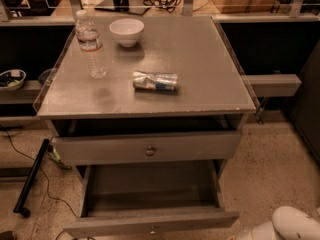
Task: Close middle drawer
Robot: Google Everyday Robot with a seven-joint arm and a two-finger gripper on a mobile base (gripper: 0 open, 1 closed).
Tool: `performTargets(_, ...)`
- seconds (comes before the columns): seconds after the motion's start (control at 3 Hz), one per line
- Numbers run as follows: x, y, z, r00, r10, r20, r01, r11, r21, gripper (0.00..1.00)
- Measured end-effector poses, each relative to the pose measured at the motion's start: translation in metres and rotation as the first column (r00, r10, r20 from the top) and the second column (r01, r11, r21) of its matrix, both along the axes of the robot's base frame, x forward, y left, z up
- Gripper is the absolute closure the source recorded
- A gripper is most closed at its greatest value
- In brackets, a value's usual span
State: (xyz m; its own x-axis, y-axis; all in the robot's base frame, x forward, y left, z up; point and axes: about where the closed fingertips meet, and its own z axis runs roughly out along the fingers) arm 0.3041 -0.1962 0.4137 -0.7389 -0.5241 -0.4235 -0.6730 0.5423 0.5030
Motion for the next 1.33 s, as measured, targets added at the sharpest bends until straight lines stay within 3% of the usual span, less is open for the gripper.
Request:
performTargets(0.33, -0.003, -0.004, -0.001, 0.9999, -0.013, -0.001, 0.013, 1.0, 0.0, 1.0)
performTargets(0.67, 0.014, 0.004, -0.017, 0.9988, -0.046, -0.014, 0.047, 0.999, 0.016, 1.0)
performTargets(1.0, 0.042, 0.009, -0.026, 0.9944, -0.105, 0.012, 0.105, 0.994, 0.029, 1.0)
performTargets(1.33, 0.071, 0.005, -0.015, 0.9819, -0.176, 0.071, 0.172, 0.984, 0.052, 1.0)
